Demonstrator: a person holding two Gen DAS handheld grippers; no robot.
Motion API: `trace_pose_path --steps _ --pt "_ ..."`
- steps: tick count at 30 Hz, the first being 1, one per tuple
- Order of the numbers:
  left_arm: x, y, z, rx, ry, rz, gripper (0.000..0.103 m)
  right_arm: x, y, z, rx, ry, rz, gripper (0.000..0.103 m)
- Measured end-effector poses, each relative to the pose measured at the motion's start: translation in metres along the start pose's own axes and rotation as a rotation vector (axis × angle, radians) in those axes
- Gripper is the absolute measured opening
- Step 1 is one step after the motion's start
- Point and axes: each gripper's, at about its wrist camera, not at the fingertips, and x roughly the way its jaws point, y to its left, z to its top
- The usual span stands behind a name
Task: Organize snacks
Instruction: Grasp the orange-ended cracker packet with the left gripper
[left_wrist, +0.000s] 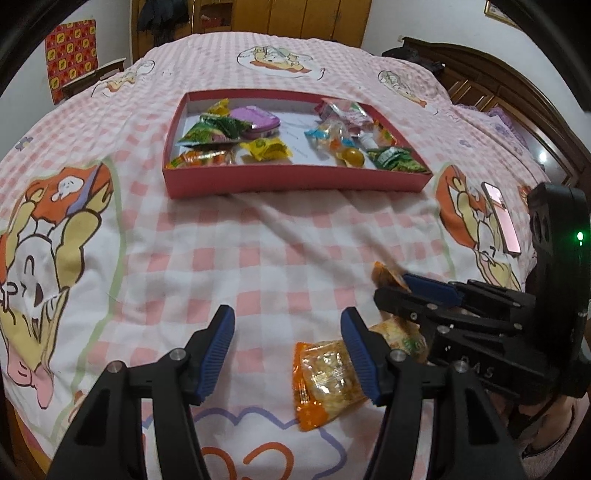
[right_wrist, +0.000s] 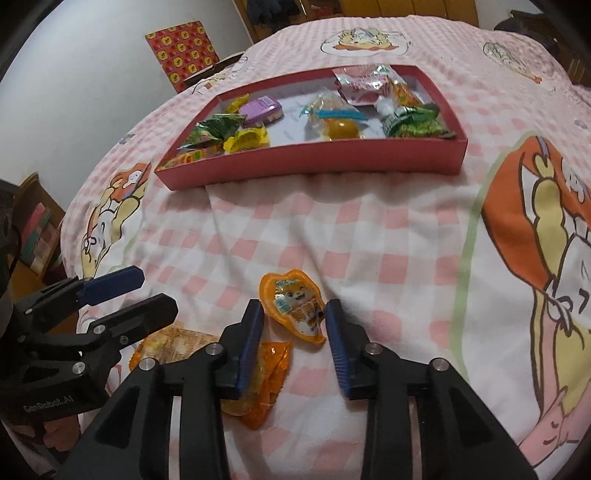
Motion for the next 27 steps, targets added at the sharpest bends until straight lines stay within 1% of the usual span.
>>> trace_pose_path --steps 2,3,4,6,8,12,15,18,20,22,24,27 --pt "0.002 0.000 -0.001 -0.007 0.012 -0.019 0.063 0.002 0.001 0.001 -0.013 -0.003 0.012 0.036" --pt "0.003 -0.001 -0.003 -0.008 0.016 -0.026 0.063 0.003 0.001 0.002 -0.016 -0.006 0.015 0.034" --pt "0.003 -0.002 -0.003 -0.005 0.020 -0.032 0.063 0.002 0.001 0.002 -0.017 -0.009 0.022 0.027" --pt "0.001 -0.006 -0.004 0.013 0.020 -0.040 0.063 -0.002 -0.001 0.003 -0.016 -0.024 0.033 0.026" --pt "-0.002 -0.012 -0.005 0.037 0.021 -0.053 0.063 -0.008 -0.003 0.003 -0.016 -0.046 0.027 0.025" --pt "-0.007 -0.026 -0.009 0.085 0.035 -0.120 0.063 -0.027 -0.013 0.007 -0.002 -0.096 0.012 0.025" --pt "-0.006 -0.043 -0.013 0.166 0.048 -0.134 0.065 -0.035 -0.022 0.009 0.003 -0.098 -0.016 0.025" --pt "0.000 -0.056 -0.017 0.250 0.059 -0.102 0.067 -0.036 -0.031 0.006 0.023 -0.076 -0.051 0.025" --pt "0.005 -0.063 -0.019 0.316 0.056 -0.064 0.068 -0.036 -0.036 0.004 0.034 -0.068 -0.055 0.025" --pt "0.009 -0.067 -0.020 0.353 0.051 -0.028 0.068 -0.035 -0.040 0.003 0.039 -0.064 -0.055 0.026" --pt "0.015 -0.070 -0.019 0.369 0.041 0.010 0.068 -0.034 -0.042 0.001 0.045 -0.062 -0.049 0.026" --pt "0.025 -0.068 -0.014 0.359 0.044 0.031 0.068 -0.030 -0.043 0.000 0.049 -0.055 -0.039 0.026"
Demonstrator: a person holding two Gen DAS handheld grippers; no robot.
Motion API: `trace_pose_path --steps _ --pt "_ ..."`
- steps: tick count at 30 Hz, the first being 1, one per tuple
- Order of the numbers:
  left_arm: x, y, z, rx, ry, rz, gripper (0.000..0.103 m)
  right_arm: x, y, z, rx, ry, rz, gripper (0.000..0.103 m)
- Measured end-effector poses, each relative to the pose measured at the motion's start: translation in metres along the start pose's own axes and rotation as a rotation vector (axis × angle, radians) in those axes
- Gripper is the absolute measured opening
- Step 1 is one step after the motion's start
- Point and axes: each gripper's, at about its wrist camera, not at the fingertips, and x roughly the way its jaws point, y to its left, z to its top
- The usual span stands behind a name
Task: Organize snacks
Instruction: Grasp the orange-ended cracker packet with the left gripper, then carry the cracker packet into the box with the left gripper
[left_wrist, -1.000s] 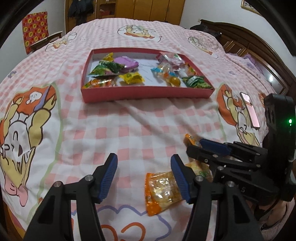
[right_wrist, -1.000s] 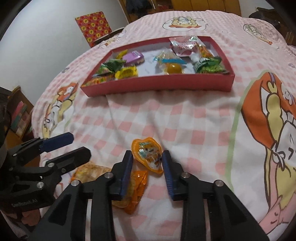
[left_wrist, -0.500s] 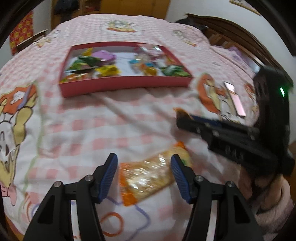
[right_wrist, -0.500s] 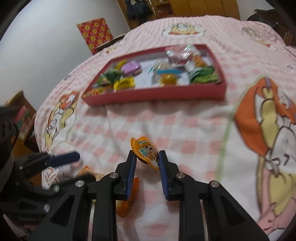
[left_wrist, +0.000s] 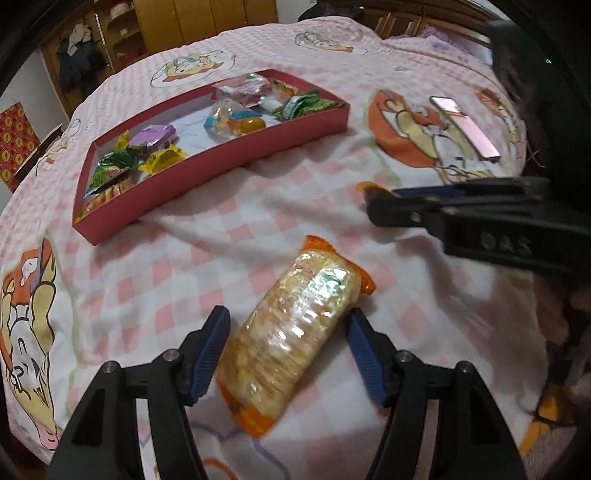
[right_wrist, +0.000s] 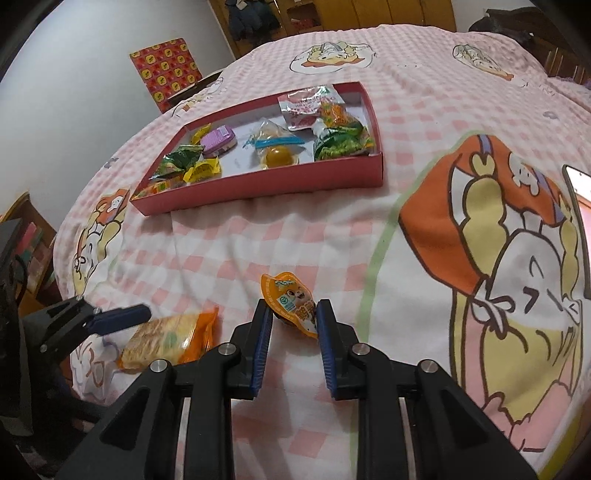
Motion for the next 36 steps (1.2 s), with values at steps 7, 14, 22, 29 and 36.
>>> trace_pose_path --steps 7,14,22,29,36 --pt "0.008 0.012 0.004 -0.070 -0.010 -0.050 0.056 0.004 -0.001 -0.003 0.007 0.006 0.017 0.026" --pt "0.001 0.020 0.005 -0.120 -0.032 -0.067 0.041 0.004 0.001 -0.002 0.007 0.004 0.026 0.026" --pt "-0.012 0.040 0.016 -0.220 -0.079 -0.084 0.039 -0.001 0.010 0.006 -0.011 -0.008 0.048 0.026" --pt "-0.024 0.060 0.041 -0.274 -0.140 -0.045 0.039 -0.008 0.020 0.027 -0.032 -0.033 0.064 0.026" --pt "-0.029 0.078 0.065 -0.330 -0.187 -0.022 0.039 -0.014 0.035 0.054 -0.084 -0.078 0.052 0.026"
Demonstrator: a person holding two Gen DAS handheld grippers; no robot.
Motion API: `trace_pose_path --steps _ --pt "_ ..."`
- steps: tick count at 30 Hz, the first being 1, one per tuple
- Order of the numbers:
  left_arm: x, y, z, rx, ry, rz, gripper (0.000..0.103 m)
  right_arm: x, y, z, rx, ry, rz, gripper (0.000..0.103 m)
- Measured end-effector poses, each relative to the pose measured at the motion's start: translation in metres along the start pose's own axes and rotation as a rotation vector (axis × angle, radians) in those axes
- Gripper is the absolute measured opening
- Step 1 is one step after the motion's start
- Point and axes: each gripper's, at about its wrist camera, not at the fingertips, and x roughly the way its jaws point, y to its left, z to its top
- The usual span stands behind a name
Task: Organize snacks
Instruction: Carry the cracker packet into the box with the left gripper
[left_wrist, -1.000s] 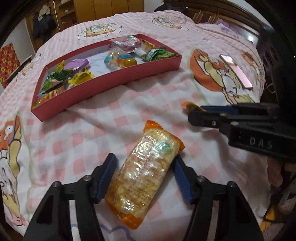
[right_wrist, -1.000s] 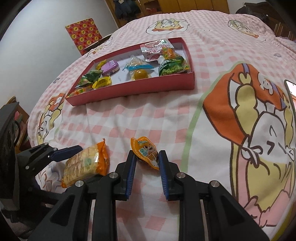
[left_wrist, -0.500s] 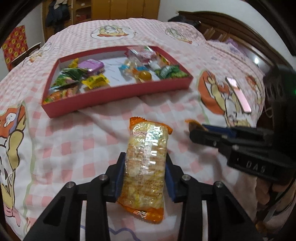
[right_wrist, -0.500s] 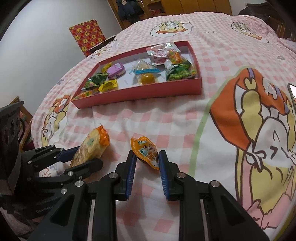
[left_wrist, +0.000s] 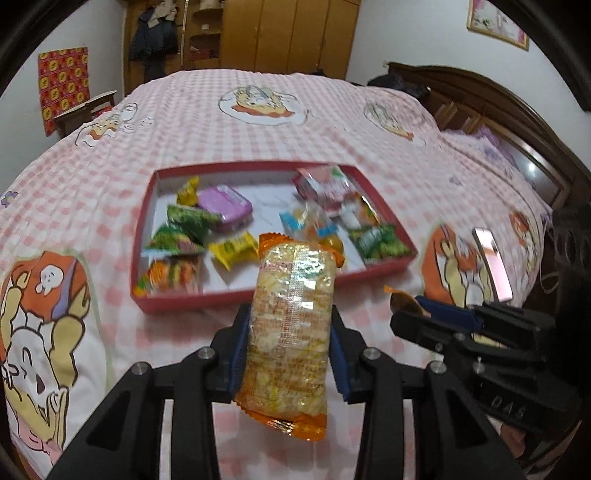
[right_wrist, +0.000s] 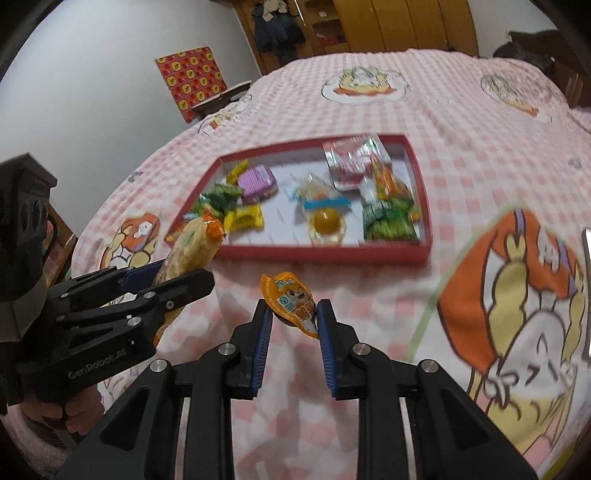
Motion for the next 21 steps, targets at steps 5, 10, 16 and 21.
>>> trace_pose_path --steps 5,10,16,21 --pt "0.009 0.010 0.019 -0.053 -0.009 0.030 0.039 0.005 0.003 0.021 -0.007 -0.020 0.005 0.026" --pt "0.021 0.019 0.033 -0.088 -0.009 0.060 0.039 0.012 0.004 0.041 -0.009 -0.048 0.004 0.026" --pt "0.041 0.021 0.049 -0.095 -0.007 0.089 0.039 0.028 0.000 0.060 -0.002 -0.058 -0.002 0.026" --pt "0.060 0.024 0.059 -0.110 0.008 0.096 0.039 0.043 -0.005 0.071 -0.003 -0.059 -0.015 0.026"
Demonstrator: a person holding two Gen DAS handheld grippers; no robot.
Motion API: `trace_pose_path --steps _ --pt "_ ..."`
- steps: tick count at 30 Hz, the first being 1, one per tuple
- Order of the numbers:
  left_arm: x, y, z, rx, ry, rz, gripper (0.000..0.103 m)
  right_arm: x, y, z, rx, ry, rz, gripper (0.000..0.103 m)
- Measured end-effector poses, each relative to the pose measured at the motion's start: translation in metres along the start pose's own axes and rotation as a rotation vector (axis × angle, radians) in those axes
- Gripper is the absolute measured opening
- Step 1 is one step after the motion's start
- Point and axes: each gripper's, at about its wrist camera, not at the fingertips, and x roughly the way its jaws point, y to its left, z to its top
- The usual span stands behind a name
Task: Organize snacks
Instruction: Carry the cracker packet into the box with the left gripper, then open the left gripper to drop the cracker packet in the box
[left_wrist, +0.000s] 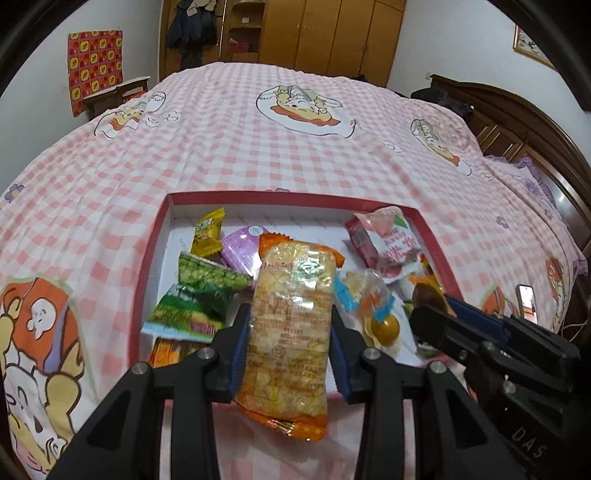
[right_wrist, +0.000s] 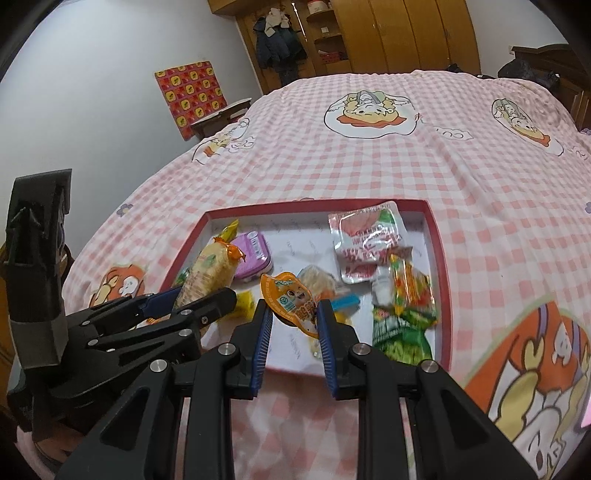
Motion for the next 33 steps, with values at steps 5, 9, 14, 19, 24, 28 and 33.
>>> trace_pose_path --steps 5,9,14,19,24,28,33 --pt "0.018 -0.001 0.007 0.003 0.008 0.018 0.039 0.015 -0.007 0.007 0.005 0.005 -0.016 0.026" --pt "0.031 0.001 0.011 -0.002 0.019 0.022 0.039 0.026 -0.014 0.008 0.009 0.014 -0.033 0.026" --pt "0.039 0.002 0.012 0.001 0.008 0.040 0.039 0.038 -0.018 0.009 0.005 0.025 -0.054 0.026" --pt "0.044 0.005 0.014 -0.010 0.010 0.034 0.039 0.049 -0.024 0.008 0.027 0.041 -0.057 0.026" --pt "0.044 0.004 0.013 0.006 0.020 0.024 0.043 0.049 -0.027 0.009 0.039 0.031 -0.052 0.026" --pt "0.041 0.004 0.010 0.005 0.022 0.034 0.053 0.046 -0.027 0.006 0.053 0.028 -0.045 0.030" --pt "0.023 0.001 0.007 0.014 -0.013 0.035 0.063 0.034 -0.026 0.004 0.069 0.005 -0.033 0.040"
